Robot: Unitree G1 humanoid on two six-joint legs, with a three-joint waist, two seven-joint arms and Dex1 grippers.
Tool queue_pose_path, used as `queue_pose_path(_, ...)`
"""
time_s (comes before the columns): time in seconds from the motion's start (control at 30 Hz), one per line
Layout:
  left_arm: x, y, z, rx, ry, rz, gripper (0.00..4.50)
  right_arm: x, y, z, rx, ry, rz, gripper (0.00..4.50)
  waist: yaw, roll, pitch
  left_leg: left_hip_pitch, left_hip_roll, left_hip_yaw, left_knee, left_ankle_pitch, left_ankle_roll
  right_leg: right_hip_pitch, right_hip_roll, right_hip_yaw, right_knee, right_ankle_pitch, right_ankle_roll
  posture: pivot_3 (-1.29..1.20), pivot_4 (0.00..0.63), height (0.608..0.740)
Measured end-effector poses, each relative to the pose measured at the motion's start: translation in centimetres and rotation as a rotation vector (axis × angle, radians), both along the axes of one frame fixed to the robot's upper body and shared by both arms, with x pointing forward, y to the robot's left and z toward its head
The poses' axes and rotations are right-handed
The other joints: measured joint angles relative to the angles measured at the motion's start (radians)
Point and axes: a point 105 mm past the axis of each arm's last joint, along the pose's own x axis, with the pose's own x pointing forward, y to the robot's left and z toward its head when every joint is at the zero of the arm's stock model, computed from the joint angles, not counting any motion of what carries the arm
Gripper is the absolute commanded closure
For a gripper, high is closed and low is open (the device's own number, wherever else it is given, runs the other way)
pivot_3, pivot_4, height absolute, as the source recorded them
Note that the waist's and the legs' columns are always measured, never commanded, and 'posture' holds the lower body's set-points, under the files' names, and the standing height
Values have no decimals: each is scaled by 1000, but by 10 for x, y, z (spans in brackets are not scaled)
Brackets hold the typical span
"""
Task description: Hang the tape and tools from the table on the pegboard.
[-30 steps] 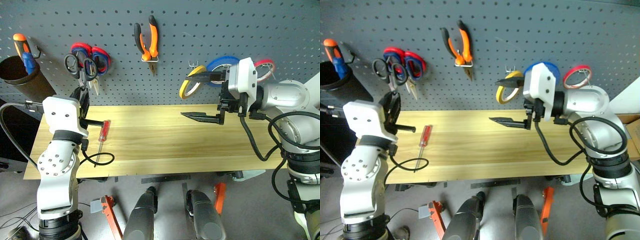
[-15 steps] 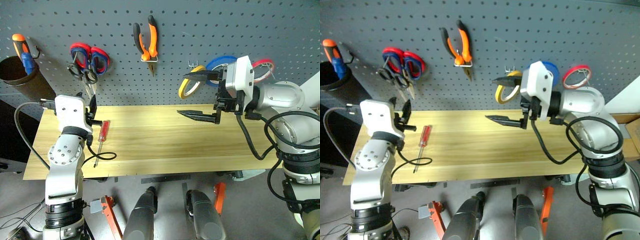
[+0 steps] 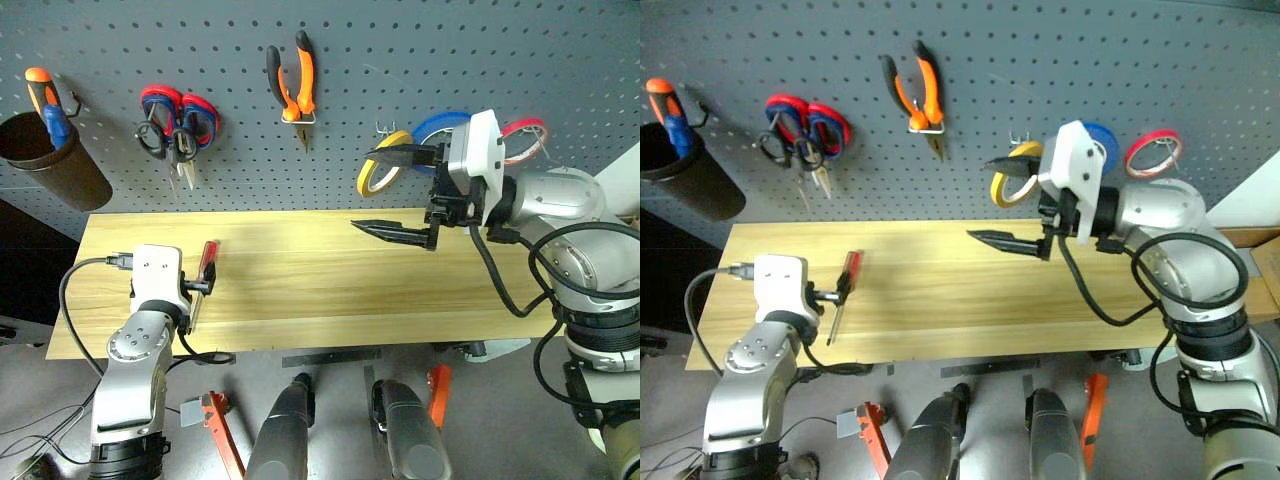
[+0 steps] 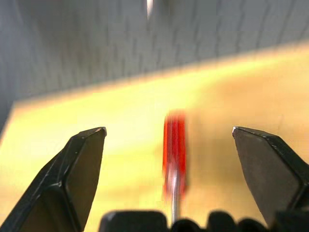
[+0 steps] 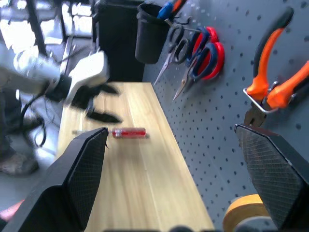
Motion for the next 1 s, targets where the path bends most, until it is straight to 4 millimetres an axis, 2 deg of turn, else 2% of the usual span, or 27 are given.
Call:
queue_pose_path(0.2, 23, 21, -6, 23, 141, 9, 14, 18, -2, -21, -9, 174, -186, 0, 6, 0, 0, 0, -1, -2, 0, 1, -1, 0, 0, -1, 3, 0, -1, -110, 342, 740)
queue_pose_path(0.3, 40, 15, -12, -3, 188, -17, 14, 23, -1, -35, -13, 227, -239, 0, 5, 0, 0, 0, -1, -1, 1, 1, -1, -1, 0, -1, 3, 0, -1, -117, 354, 740)
queue_pose_path(0.4, 54, 7, -19, -11, 229, -61, 14, 26, 1, -39, -24, 234, -270, 0, 2, 0, 0, -1, -1, -1, 0, 1, -1, -2, 0, 0, 3, 0, -1, -128, 361, 740)
queue_pose_path(0.53, 65, 6, -24, -25, 257, -69, 14, 28, 3, -42, -34, 230, -286, 0, -10, 0, 0, -1, 0, 0, 0, 1, -1, -4, 0, 0, 4, 0, -1, -143, 366, 740)
queue_pose_path(0.67, 67, 8, -27, -25, 265, -73, 14, 27, 4, -44, -45, 229, -284, 0, -23, 0, 0, -1, -1, 1, 0, 1, -1, -4, -1, 0, 4, 0, -1, -147, 363, 740)
queue_pose_path(0.8, 65, 10, -29, -15, 267, -73, 859, 26, 5, -47, -76, 217, -272, 0, -26, 0, 0, -1, -1, 1, 0, 1, -1, -5, -1, 0, 6, 0, -1, -154, 355, 740)
queue_pose_path(1.0, 58, 15, -36, -22, 278, -58, 2919, 11, 13, -36, -98, 118, -126, 0, -27, 0, 0, -1, -1, 1, 1, 1, -1, -5, -1, 1, 8, 0, -1, -155, 346, 740)
